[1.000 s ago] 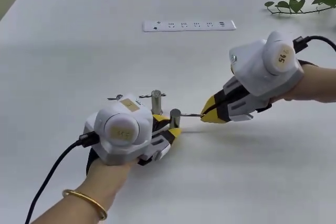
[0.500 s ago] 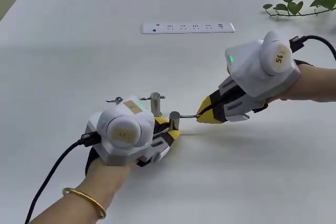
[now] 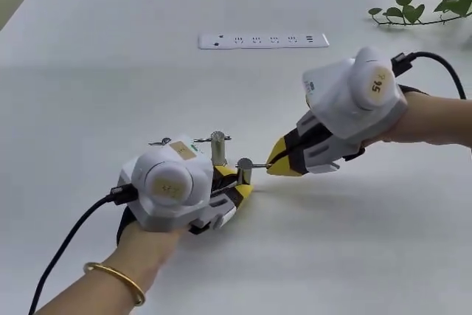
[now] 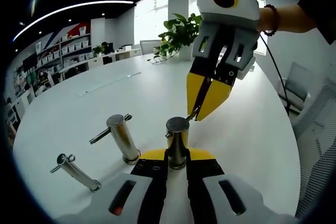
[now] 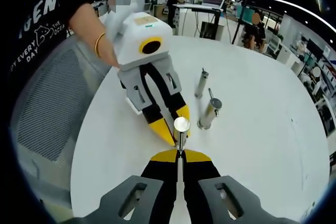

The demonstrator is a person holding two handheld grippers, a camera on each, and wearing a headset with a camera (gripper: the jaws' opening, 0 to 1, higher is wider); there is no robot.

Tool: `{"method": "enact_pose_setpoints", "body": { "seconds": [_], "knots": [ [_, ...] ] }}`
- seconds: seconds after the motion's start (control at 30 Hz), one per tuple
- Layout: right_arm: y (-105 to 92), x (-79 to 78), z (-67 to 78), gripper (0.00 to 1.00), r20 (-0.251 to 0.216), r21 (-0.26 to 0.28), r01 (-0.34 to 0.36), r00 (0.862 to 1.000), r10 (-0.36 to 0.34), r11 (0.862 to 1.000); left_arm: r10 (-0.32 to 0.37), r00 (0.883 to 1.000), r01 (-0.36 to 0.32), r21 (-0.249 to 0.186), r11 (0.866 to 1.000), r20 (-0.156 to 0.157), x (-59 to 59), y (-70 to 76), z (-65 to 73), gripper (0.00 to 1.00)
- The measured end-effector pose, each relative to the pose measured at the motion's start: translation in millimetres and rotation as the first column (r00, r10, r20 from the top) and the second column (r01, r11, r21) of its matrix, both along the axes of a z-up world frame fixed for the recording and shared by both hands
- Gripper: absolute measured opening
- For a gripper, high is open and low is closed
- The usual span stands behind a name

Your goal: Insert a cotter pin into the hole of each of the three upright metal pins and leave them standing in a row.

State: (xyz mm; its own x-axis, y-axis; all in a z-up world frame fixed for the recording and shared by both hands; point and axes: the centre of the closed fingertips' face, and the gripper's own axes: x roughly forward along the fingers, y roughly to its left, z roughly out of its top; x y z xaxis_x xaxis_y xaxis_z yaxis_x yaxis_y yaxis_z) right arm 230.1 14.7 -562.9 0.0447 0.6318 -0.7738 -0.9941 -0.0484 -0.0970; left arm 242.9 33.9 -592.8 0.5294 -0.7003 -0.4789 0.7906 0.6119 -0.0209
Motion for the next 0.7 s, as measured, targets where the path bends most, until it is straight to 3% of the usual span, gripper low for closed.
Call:
{"method": "enact_pose_setpoints", "body": {
  "seconds": [0.7],
  "knots": [
    [15.6, 2.4, -1.9, 0.00, 0.030, 0.009, -0.010, 1.000, 0.010, 1.000, 0.008, 1.000, -0.008, 0.007, 1.000, 0.021, 0.3, -1.2, -2.6, 0.10]
  ]
}}
